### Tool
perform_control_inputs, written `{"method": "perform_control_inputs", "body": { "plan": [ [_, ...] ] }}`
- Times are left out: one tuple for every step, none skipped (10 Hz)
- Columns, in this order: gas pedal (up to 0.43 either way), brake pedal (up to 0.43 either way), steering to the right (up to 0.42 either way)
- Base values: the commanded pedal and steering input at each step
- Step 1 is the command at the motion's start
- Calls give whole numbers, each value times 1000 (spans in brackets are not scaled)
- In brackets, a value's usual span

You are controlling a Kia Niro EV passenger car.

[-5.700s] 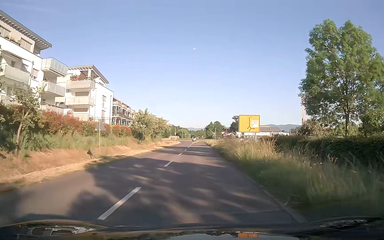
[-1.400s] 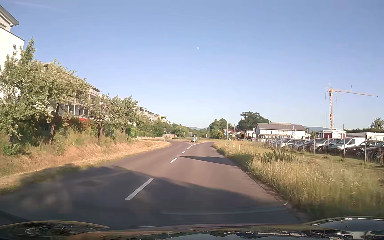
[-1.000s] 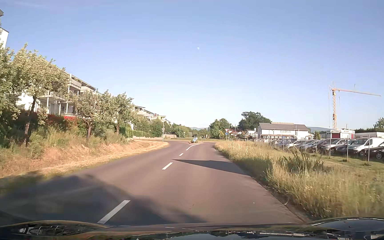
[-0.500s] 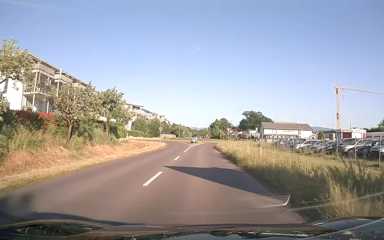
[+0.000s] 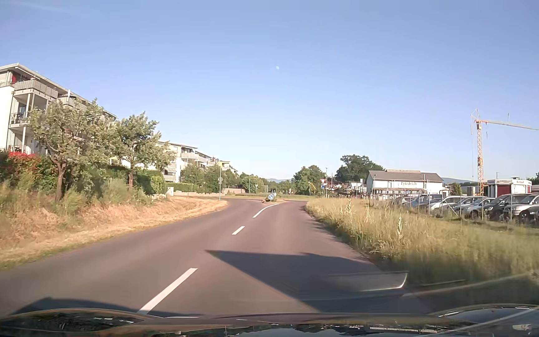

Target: Follow the waypoints while adhering to traffic rules and regulations

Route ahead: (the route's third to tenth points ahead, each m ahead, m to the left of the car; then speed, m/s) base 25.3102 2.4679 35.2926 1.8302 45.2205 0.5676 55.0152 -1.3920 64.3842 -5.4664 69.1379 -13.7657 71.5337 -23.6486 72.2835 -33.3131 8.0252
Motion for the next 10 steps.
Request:
{"method": "perform_control_inputs", "body": {
  "plan": [
    [79, 0, 5],
    [79, 0, 5],
    [79, 0, 5],
    [79, 0, 5],
    [79, 0, 6],
    [79, 0, 7],
    [79, 0, 9],
    [79, 0, 9],
    [79, 0, 9],
    [79, 0, 9]
  ]
}}
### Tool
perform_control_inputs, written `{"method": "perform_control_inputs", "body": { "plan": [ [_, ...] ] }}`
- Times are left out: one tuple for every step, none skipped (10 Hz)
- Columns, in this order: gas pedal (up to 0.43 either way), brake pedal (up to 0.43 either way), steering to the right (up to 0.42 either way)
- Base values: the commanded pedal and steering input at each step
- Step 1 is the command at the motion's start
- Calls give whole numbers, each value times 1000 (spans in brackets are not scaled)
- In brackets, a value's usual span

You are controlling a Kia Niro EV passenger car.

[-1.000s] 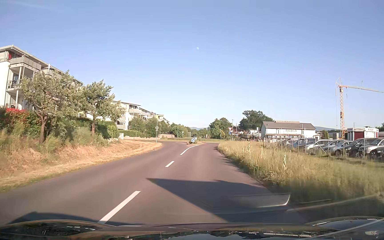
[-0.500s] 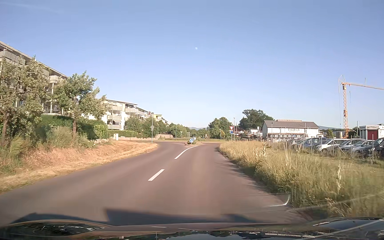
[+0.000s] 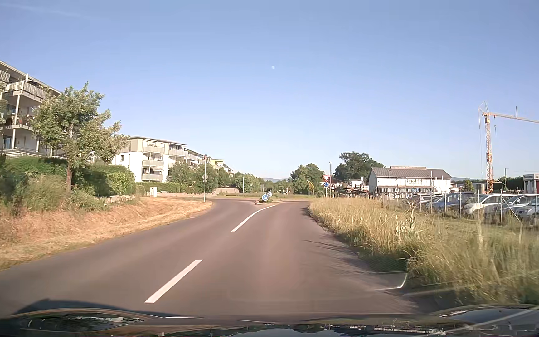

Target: Follow the waypoints while adhering to traffic rules and regulations

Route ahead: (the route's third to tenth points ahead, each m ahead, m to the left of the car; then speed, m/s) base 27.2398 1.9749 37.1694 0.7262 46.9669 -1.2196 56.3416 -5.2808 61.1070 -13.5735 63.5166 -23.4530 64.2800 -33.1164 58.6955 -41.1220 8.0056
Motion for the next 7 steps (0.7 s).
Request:
{"method": "perform_control_inputs", "body": {
  "plan": [
    [79, 0, 9],
    [79, 0, 8],
    [79, 0, 4],
    [79, 0, -4],
    [67, 0, -8],
    [67, 0, -8],
    [67, 0, -5]
  ]
}}
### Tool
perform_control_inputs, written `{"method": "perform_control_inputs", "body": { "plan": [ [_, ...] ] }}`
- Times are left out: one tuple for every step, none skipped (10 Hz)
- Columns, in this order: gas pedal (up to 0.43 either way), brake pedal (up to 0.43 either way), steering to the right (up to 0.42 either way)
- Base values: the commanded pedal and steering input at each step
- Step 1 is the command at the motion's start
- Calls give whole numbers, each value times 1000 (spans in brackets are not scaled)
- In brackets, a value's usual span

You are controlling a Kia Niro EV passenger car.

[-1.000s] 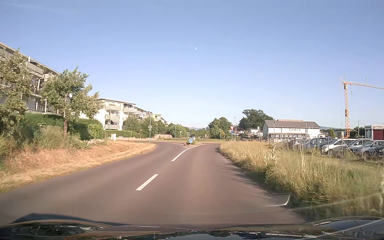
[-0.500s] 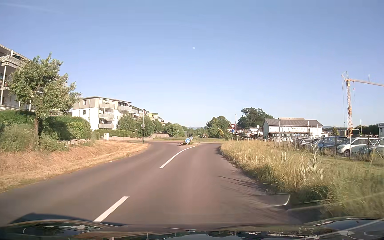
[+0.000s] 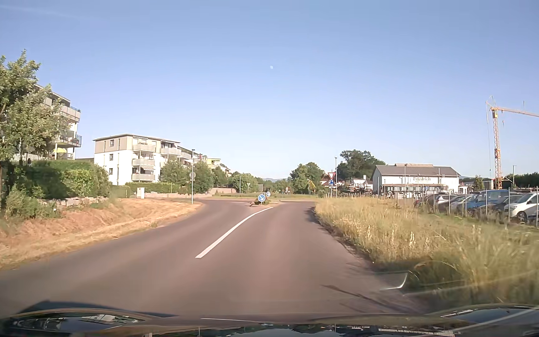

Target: Follow the waypoints while adhering to traffic rules and regulations

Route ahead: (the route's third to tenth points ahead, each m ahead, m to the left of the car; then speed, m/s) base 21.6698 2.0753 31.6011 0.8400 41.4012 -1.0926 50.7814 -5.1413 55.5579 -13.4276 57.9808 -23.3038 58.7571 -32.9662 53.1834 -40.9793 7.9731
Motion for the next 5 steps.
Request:
{"method": "perform_control_inputs", "body": {
  "plan": [
    [67, 0, -6],
    [67, 0, -5],
    [67, 0, -5],
    [67, 0, -5],
    [67, 0, -5]
  ]
}}
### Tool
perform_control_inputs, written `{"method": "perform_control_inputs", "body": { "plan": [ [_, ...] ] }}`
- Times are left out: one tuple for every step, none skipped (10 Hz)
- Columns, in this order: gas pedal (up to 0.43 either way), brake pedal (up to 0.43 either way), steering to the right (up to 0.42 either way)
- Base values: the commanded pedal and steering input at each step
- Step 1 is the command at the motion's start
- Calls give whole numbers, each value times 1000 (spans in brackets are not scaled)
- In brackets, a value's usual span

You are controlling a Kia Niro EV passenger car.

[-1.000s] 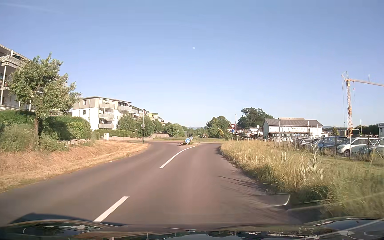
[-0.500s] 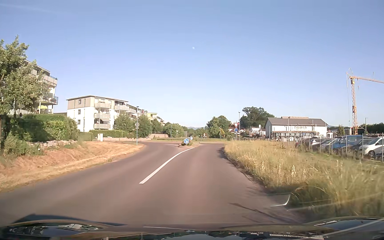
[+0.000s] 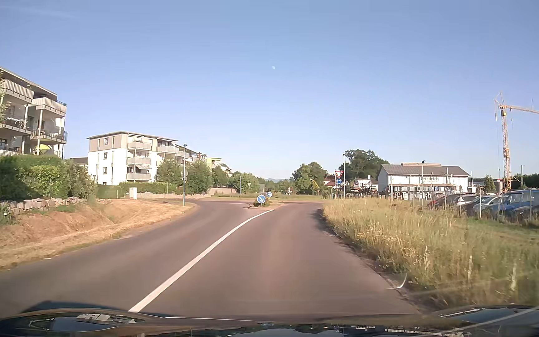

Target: Follow the waypoints while adhering to traffic rules and regulations

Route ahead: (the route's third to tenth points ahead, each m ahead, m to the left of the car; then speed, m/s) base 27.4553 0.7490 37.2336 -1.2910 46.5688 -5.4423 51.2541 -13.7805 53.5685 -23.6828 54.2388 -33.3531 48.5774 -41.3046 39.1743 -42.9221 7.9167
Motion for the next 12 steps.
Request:
{"method": "perform_control_inputs", "body": {
  "plan": [
    [67, 0, -5],
    [67, 0, -4],
    [67, 0, -3],
    [67, 0, -2],
    [67, 0, 1],
    [67, 0, 7],
    [67, 0, 10],
    [67, 0, 11],
    [67, 0, 11],
    [67, 0, 12],
    [67, 0, 13],
    [67, 0, 13]
  ]
}}
